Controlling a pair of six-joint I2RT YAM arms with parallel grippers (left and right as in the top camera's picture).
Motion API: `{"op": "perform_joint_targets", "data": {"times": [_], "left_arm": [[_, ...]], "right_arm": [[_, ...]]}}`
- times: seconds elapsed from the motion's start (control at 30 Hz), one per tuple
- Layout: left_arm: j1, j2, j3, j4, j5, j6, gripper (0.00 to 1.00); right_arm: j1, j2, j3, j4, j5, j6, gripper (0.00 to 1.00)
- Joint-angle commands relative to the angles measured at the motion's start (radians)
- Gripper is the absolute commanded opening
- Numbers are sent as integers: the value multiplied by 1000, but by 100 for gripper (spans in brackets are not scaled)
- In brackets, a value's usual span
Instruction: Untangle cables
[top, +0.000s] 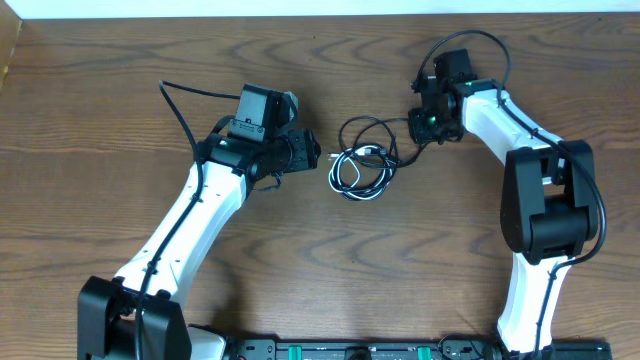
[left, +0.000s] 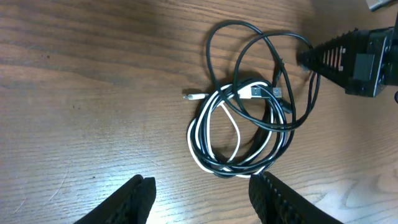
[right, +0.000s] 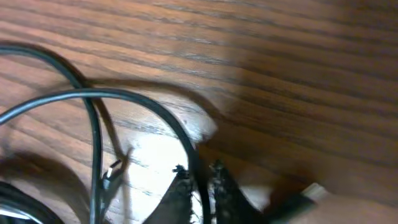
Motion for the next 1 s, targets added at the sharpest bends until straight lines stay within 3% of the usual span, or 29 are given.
{"op": "perform_joint_targets", "data": {"times": [0.0, 0.23, 0.33, 0.57, 0.77, 0.97], "left_arm": [[-3, -4, -1, -3, -14, 13, 56], [-3, -14, 5, -2, 0, 55, 56], [-3, -46, 10, 45, 91, 98, 56], [-3, -148, 10, 135, 294, 202, 52], [-54, -190, 10, 90, 286, 284, 52], [-116, -148, 3, -30, 166, 332, 52]], "right_arm": [[-2, -19, 3, 9, 8, -11, 1], [-34, -70, 56, -71, -321, -10, 1], [-53, -112, 56, -108, -484, -11, 1], [-75, -180, 56, -148, -657, -11, 1], [-81, -193, 56, -130, -844, -10, 1], [-81, -193, 56, -130, -893, -2, 1]]}}
